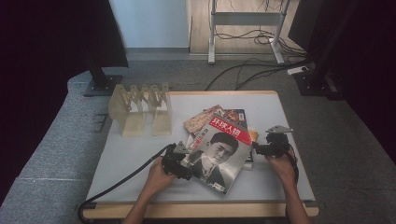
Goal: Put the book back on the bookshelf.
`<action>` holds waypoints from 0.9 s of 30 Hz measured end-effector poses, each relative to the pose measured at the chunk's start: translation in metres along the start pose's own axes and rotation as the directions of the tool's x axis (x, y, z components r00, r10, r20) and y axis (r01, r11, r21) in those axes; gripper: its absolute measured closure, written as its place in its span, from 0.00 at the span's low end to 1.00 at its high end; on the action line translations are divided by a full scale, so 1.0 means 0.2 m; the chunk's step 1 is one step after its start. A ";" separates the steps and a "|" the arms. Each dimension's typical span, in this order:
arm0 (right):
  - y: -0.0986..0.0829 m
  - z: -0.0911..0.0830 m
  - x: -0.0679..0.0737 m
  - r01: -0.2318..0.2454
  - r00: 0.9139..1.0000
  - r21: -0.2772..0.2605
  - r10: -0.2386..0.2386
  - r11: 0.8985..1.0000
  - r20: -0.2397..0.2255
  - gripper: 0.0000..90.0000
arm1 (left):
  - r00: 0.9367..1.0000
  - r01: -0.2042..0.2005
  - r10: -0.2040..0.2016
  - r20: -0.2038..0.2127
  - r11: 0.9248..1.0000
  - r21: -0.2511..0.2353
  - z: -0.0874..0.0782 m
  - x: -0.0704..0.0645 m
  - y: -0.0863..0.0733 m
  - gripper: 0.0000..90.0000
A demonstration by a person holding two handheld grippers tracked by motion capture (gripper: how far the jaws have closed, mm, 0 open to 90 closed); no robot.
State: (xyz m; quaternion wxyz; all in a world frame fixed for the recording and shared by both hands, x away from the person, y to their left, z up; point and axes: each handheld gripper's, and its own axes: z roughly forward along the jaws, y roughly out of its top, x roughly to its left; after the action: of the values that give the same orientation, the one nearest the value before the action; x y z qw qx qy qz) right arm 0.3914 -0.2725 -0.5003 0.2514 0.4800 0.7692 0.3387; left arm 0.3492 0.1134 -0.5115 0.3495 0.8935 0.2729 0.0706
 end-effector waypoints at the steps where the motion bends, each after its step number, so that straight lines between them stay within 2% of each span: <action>1: 0.01 0.01 -0.01 -0.002 1.000 0.002 0.002 1.000 0.000 0.16 | 1.000 -0.001 0.001 0.004 1.000 -0.002 0.00 -0.01 0.00 0.00; 8: 0.04 0.06 -0.05 -0.026 1.000 0.007 0.026 1.000 -0.012 0.16 | 1.000 -0.013 0.013 0.017 1.000 -0.017 0.00 -0.04 -0.01 0.00; 11: 0.04 0.04 -0.05 -0.027 0.999 0.003 0.027 1.000 -0.024 0.16 | 1.000 0.016 -0.015 0.028 0.999 -0.044 -0.02 -0.01 -0.03 0.00; 18: 0.05 -0.02 -0.03 -0.031 0.996 -0.010 0.030 0.999 -0.089 0.14 | 0.998 0.063 -0.065 -0.024 0.995 -0.075 -0.08 0.09 -0.08 0.00; 22: 0.06 -0.01 0.00 -0.028 0.992 -0.007 0.027 1.000 -0.121 0.11 | 0.997 0.066 -0.069 -0.043 0.995 -0.073 -0.08 0.12 -0.12 0.00; 27: 0.07 0.03 0.04 -0.028 0.987 0.008 0.028 1.000 -0.158 0.04 | 0.996 0.051 -0.055 -0.067 0.997 -0.050 -0.04 0.13 -0.15 0.00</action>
State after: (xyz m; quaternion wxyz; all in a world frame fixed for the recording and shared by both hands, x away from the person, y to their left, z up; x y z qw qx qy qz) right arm 0.3997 -0.2590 -0.4933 0.1834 0.4630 0.7809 0.3772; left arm 0.3556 0.1502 -0.5264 0.3631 0.8744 0.3065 0.0983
